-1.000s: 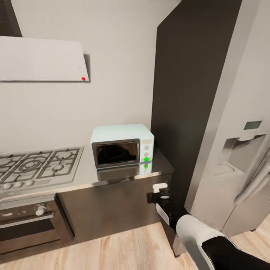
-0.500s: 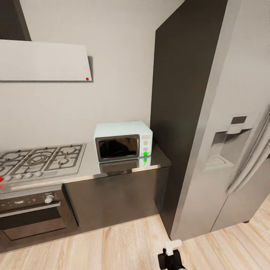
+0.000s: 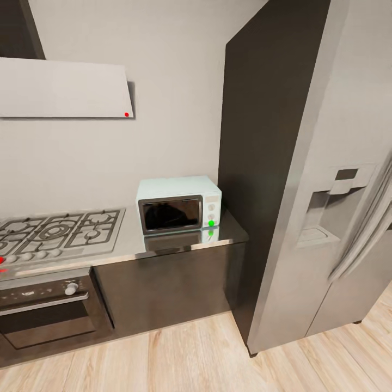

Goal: In the kitchen, take the popcorn bag from the countertop, put it into the microwave, and heat it until the popcorn is cooked so the cooked popcorn ends up inside the bag.

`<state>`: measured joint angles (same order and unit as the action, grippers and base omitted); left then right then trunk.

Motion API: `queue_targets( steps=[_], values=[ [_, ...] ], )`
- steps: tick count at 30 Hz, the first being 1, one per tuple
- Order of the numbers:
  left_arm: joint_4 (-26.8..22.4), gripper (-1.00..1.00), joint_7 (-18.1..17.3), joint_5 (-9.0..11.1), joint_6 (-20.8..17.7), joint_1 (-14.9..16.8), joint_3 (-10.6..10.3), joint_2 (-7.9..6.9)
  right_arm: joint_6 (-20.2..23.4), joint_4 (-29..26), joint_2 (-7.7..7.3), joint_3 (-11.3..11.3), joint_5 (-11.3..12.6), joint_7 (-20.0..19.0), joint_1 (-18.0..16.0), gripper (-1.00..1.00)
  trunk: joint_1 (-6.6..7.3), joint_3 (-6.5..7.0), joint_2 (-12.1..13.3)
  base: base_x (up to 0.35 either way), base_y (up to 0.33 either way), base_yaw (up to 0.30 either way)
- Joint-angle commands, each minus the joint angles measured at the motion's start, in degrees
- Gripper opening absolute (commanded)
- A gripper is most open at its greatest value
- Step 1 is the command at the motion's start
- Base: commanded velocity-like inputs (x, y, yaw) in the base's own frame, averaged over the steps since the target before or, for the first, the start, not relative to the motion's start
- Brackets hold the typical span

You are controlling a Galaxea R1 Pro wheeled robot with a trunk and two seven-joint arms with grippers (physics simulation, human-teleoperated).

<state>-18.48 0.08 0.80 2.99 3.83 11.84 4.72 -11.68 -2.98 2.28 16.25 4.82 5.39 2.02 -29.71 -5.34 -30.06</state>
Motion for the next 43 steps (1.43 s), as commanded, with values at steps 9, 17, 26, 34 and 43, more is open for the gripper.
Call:
queue_targets(
  steps=[9,17,26,34,43],
  values=[
    [0.0,1.00,0.0,0.1,0.2,0.0,0.2,0.03,-0.1,-0.1,0.01,0.5,0.5,0.2,-5.3,-1.00,-0.03,-0.08,-0.1,0.000,0.000,0.000],
    [0.0,1.00,0.0,0.1,0.2,0.0,0.1,0.03,0.0,-0.1,0.04,0.6,0.6,0.2,-5.1,-1.00,-0.03,-0.08,-0.1,0.000,0.000,0.000],
    [0.0,1.00,0.0,0.1,0.2,0.0,0.1,0.03,-0.1,-0.2,-1.11,0.3,0.9,0.3,-5.4,-1.00,-0.03,-0.08,-0.1,0.000,0.000,0.000],
    [0.0,1.00,0.0,0.1,0.2,0.0,0.1,0.03,-0.2,-0.2,-1.25,0.2,1.0,0.3,-5.5,1.00,-0.03,-0.08,-0.1,0.000,0.000,0.000],
    [0.0,1.00,0.0,0.1,0.2,0.0,0.2,0.03,-0.1,-0.1,-1.14,0.5,0.8,0.3,-5.3,1.00,-0.03,-0.08,-0.1,0.000,0.000,0.000]
  ],
)
